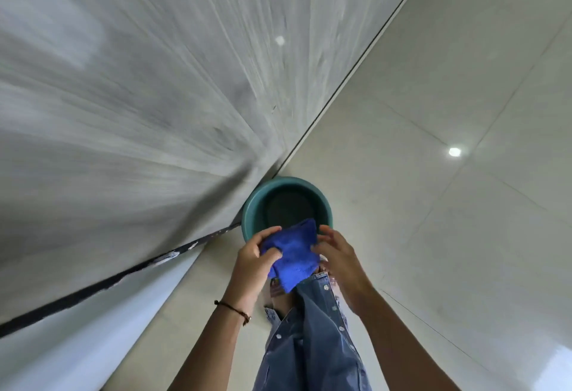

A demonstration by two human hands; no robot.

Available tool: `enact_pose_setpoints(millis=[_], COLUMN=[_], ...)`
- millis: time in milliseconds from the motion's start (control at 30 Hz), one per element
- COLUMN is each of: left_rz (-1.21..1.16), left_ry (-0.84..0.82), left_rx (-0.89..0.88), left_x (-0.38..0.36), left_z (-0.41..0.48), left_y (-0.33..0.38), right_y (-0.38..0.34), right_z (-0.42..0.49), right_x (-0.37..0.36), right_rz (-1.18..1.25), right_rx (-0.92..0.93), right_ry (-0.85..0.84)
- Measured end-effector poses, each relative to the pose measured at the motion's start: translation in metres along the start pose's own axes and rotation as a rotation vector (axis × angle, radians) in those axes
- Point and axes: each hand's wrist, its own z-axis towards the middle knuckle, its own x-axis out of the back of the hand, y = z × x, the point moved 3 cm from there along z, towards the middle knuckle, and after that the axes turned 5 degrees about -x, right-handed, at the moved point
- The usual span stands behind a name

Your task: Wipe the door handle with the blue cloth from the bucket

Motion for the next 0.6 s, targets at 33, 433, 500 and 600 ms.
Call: enact_pose_setpoints(millis=[33,433,500,600], left_rz=[-0.04,0.242,0.255,0.329], left_ry=[0.006,0.104,0.087,0.089], left_rx=[0.059,0.184,0.239,0.245], left_x=[0.0,-0.025,-0.027,-0.026], left_z=[0.026,0.331,0.354,0.358], left_y=[-0.019,-0.24,-0.259,-0.269], right_y=[0.01,0.125,0.135,0.14], right_z=[0.03,0.358,0.384,0.393], right_x=[-0.005,-0.057,-0.061,-0.06], right_rz=[-0.007,-0.25,-0.288,-0.358], right_rx=[-0.041,-0.193,-0.238,-0.239], right_ry=[-0.037,0.193,0.167,0.163])
